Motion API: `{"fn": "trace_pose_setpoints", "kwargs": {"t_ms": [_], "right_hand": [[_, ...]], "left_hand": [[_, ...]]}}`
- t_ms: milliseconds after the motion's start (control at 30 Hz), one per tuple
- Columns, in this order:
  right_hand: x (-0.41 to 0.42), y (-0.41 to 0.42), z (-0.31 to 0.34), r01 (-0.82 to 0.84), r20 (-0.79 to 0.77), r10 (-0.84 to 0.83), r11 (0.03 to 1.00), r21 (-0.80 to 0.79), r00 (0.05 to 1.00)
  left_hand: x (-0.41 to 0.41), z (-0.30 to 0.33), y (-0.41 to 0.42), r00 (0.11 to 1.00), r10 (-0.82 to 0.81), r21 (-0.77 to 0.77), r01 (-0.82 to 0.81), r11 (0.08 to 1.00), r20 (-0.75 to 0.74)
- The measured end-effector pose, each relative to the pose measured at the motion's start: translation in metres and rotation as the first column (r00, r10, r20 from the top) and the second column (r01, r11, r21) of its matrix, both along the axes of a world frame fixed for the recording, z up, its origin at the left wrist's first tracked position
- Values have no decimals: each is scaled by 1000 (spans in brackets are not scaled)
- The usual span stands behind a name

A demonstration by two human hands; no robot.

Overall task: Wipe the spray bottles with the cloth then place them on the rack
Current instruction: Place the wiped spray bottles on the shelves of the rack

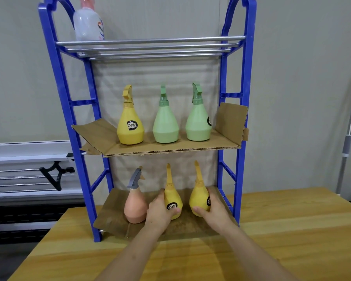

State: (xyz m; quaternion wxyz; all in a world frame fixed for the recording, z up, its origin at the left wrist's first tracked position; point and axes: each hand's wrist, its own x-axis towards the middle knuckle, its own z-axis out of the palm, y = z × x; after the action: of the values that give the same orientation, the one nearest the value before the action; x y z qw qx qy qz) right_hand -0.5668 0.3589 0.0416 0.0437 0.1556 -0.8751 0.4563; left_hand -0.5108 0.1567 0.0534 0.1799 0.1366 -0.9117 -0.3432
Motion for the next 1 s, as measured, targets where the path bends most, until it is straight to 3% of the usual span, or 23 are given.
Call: {"fn": "trace_pose_setpoints", "kwargs": {"t_ms": [233,333,433,500,600,700,767,867,1000], "right_hand": [[2,2,-1,-3,-5,3,1000,3,1000],[3,2,0,-2,-13,2,1000,15,1000],[4,2,1,-6,-11,6,1000,14,1000],[5,1,2,-6,-9,6,1000,10,1000],[5,1,2,-8,-7,8,1000,4,1000],[5,1,3,-4,4,5,1000,-5,1000],[5,0,2,-2,14,2,1000,-6,1000],[6,0,3,7,7,-7,1000,-3,1000],[7,-1,2,2,9,-2,1000,-13,1000]], "left_hand": [[3,3,-8,994,-29,-67,36,997,105],[26,3,-18,996,66,-86,-71,994,-55],[51,-4,-37,951,117,-160,-168,973,-285],[59,-9,-53,917,197,-180,-271,946,-347],[57,-11,-75,915,319,29,-322,946,-246],[52,-6,-85,991,119,233,-102,967,-64],[49,-5,-90,999,43,187,-39,982,-19],[47,-7,-94,994,107,53,-107,993,-12],[46,-11,-89,979,204,-3,-204,979,-26]]}}
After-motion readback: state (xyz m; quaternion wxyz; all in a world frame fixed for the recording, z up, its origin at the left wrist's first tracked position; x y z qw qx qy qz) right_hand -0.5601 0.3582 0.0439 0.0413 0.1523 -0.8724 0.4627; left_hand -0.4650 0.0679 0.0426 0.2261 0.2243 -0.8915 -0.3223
